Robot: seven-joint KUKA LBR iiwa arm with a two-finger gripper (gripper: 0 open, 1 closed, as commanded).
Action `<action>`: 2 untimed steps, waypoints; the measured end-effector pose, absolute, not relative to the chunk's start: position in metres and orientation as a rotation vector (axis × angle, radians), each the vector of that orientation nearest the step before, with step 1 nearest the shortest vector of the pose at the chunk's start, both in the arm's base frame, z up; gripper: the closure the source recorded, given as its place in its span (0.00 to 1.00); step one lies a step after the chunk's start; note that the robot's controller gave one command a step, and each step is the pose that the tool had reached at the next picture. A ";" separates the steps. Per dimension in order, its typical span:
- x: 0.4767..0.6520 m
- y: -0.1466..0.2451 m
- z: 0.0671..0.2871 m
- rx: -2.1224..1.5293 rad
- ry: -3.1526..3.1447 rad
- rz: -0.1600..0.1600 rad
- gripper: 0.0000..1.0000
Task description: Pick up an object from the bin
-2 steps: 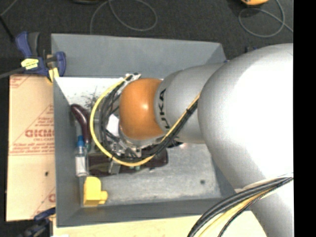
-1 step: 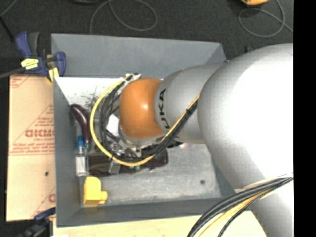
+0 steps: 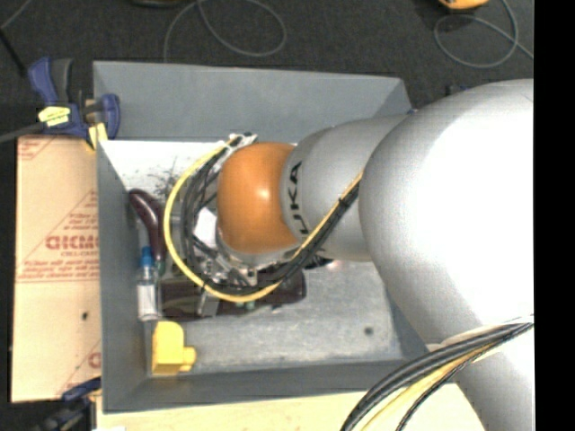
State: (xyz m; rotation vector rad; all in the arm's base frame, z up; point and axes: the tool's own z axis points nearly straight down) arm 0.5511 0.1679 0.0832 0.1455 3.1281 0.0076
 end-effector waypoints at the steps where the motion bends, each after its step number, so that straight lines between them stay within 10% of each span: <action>1: 0.551 0.168 0.083 0.148 3.128 0.008 1.00; 2: 0.551 0.168 0.083 0.149 3.128 0.008 1.00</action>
Offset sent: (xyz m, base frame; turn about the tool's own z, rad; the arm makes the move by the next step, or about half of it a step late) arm 0.0000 0.0000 0.0000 0.0000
